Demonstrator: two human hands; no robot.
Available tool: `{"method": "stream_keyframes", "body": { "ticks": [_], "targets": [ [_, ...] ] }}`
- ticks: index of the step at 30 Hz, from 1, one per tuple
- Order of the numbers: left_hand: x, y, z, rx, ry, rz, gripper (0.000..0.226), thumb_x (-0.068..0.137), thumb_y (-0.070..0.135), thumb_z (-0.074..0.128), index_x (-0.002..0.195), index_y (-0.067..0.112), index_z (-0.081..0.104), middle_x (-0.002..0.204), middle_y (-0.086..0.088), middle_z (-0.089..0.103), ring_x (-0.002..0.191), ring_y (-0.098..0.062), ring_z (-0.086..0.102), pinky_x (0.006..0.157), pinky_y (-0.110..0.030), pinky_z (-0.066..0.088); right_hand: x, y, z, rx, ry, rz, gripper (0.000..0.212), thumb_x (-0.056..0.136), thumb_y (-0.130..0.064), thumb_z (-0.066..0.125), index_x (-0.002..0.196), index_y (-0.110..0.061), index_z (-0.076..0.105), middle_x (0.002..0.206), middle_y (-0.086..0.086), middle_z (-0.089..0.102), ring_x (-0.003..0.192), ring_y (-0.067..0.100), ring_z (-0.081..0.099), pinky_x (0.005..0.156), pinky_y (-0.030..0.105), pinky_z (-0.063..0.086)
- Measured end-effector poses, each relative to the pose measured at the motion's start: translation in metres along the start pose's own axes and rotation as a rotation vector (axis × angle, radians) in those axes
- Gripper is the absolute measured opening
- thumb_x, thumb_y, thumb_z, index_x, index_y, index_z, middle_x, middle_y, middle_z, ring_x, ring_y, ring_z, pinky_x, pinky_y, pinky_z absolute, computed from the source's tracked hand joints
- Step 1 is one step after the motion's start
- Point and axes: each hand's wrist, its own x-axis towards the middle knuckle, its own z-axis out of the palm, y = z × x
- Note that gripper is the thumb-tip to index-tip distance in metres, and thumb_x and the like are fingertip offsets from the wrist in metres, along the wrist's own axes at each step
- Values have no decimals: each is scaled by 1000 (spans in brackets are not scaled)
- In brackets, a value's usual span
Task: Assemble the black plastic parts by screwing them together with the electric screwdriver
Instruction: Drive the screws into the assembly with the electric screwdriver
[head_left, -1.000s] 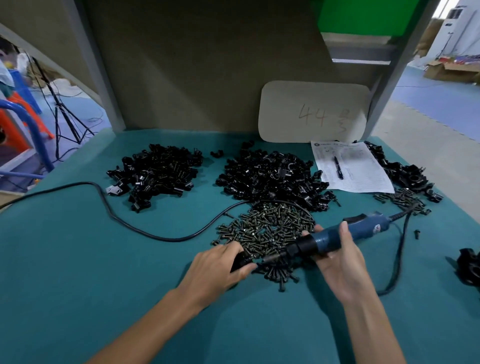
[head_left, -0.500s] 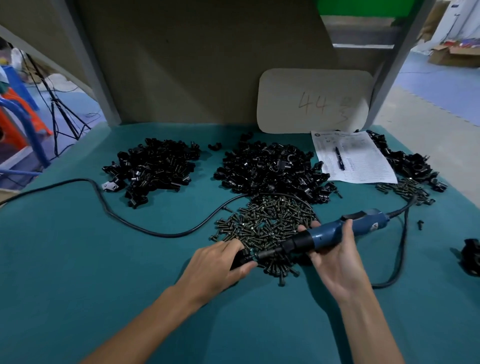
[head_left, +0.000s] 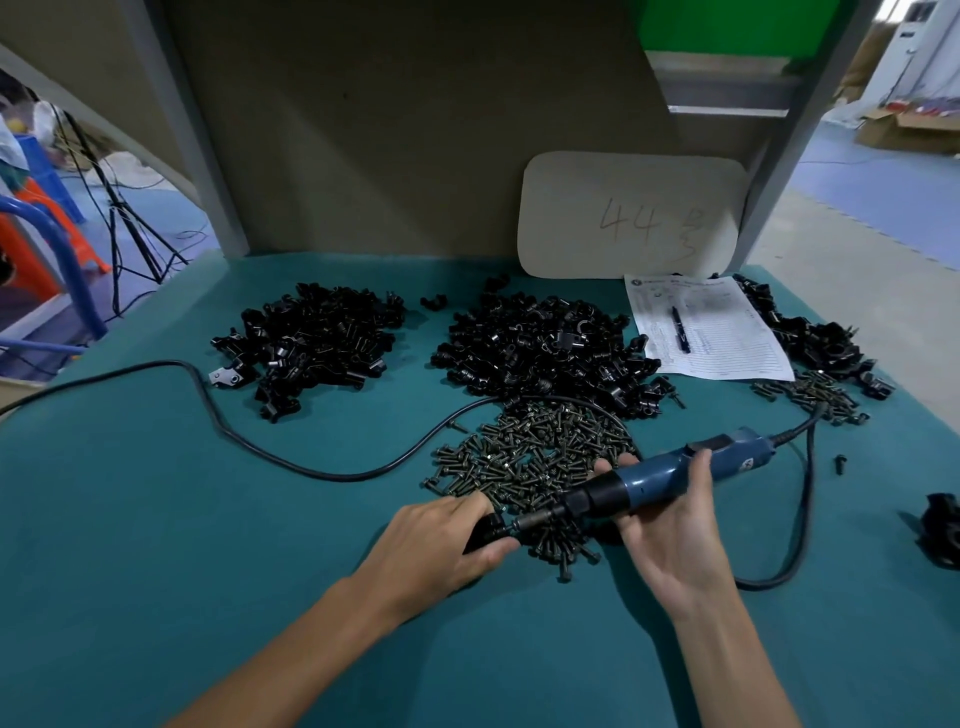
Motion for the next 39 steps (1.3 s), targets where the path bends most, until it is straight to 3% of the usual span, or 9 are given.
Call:
{"method": "stream_keyframes", "body": {
  "ticks": [4,10,13,17,23,26,31,35,39],
  "targets": [
    [0,-1,1,-10,-21,16,54,92,80,20,95,31,43,80,14,55,69,-9,49,61,-29,39,2,0,0,118,-42,-31,60,82,-69,66,108,-17,51,97,15,70,115,40,68,101,54,54],
    [-1,-2,3,-23,-33,45,64,90,83,8,97,30,43,82,11,60,69,-12,53,64,-34,45,1,2,3,193,-102,-53,44,83,-61,67,93,-19,60,96,13,67,108,38,69,105,58,49],
    [-1,-2,3,-39,-31,67,59,90,81,8,95,31,39,80,9,60,67,-15,52,63,-36,44,-1,0,3,173,-122,-19,43,84,-64,65,93,-22,61,104,12,69,109,36,68,103,51,49],
    [-2,0,0,-104,-35,67,55,91,81,13,90,33,40,67,17,51,59,-9,49,54,-23,34,-1,-4,1,161,-255,-29,55,58,-54,92,99,-28,65,104,5,67,100,27,68,97,44,57],
    [11,4,-13,-579,-157,-150,59,83,89,32,84,35,54,68,15,56,57,1,49,54,-26,40,-3,-9,-1,289,-558,-73,45,74,-19,81,110,-21,55,105,6,65,106,29,63,118,56,30],
    [15,9,-22,-466,-170,-77,58,83,90,29,88,36,50,70,11,59,56,-2,52,50,-20,38,-4,-9,1,218,-443,-109,45,69,-17,87,104,-23,60,99,-1,64,101,21,66,106,54,49],
    [15,11,-26,-30,-54,75,60,82,90,12,93,37,36,75,15,52,65,-4,46,54,-20,29,-5,-9,4,118,-217,-57,53,63,-33,98,102,-25,63,101,0,67,102,20,68,94,48,58],
    [8,3,-16,118,101,158,51,96,73,30,92,25,48,75,15,51,65,-10,43,59,-24,34,-4,-4,4,-38,-95,-27,32,81,-45,73,102,-23,62,106,7,72,102,25,74,90,43,61],
    [2,-2,-5,83,170,135,47,98,66,40,93,22,56,75,12,55,65,-9,44,58,-25,43,0,1,5,-158,-9,-26,42,86,-50,65,111,-17,58,110,12,73,107,28,73,90,42,61]
  ]
}}
